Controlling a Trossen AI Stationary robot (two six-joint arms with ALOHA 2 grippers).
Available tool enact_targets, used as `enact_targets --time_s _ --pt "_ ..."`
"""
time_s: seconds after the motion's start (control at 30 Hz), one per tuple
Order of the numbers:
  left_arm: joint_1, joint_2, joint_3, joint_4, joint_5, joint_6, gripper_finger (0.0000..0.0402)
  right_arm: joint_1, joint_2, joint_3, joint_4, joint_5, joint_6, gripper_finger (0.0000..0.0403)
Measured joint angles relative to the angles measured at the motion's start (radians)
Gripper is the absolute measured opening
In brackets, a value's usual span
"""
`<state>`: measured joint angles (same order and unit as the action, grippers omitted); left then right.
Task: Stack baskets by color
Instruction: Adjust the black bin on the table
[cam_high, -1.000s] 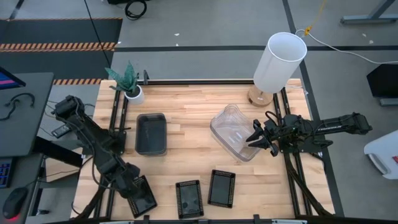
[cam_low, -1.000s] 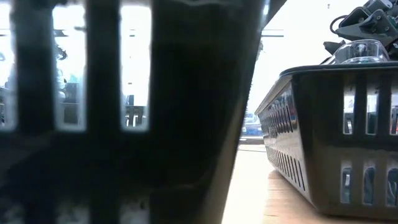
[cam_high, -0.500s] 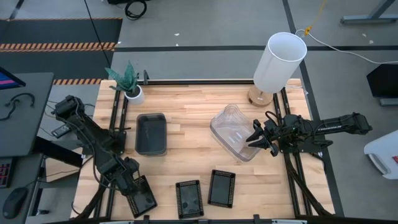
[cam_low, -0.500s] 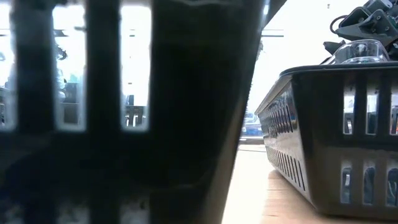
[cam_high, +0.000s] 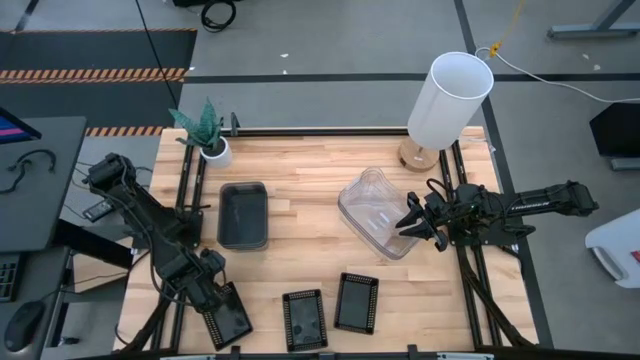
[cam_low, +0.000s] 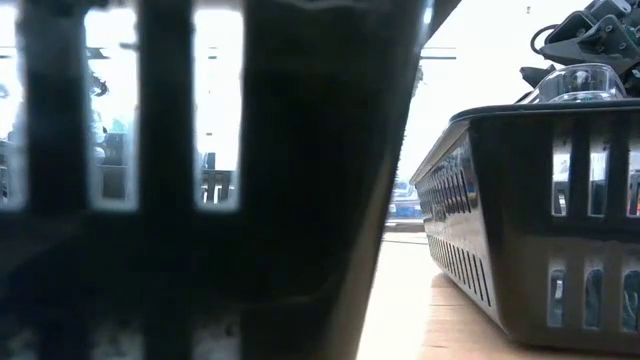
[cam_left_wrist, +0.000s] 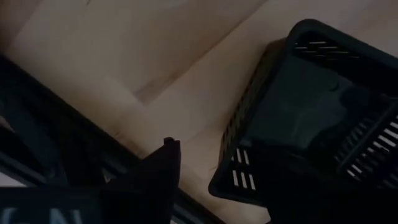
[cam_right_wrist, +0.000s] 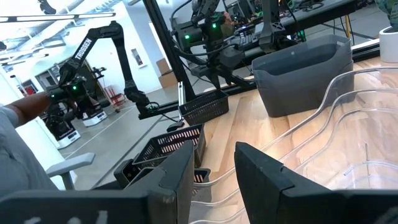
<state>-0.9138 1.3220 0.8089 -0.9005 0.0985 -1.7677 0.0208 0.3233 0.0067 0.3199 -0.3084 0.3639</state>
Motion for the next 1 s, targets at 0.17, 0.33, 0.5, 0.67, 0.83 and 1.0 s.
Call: enact_targets --time_s 0.17,0.33,0.5,0.67,0.83,1.0 --pt "0.000 0.000 0.000 0.041 -0.010 0.050 0.0184 0.000 0.000 0.000 0.000 0.000 0.000 0.0122" --pt "-0.021 0.000 0.000 0.100 -0.059 0.091 0.0171 0.000 0.000 0.000 0.000 0.000 0.000 0.0122" --pt "-0.055 0.034 0.000 0.058 -0.101 0.105 0.0159 0.000 0.000 0.000 0.000 0.000 0.000 0.0122" --pt "-0.055 0.099 0.000 0.082 -0.086 0.143 0.0148 0.000 0.000 0.000 0.000 0.000 0.000 0.0122" --pt "-0.024 0.163 0.000 0.094 -0.068 0.207 0.0137 0.000 0.000 0.000 0.000 0.000 0.000 0.0122" --pt "0.036 0.216 0.000 0.089 -0.070 0.277 0.0119 0.000 0.000 0.000 0.000 0.000 0.000 0.0122"
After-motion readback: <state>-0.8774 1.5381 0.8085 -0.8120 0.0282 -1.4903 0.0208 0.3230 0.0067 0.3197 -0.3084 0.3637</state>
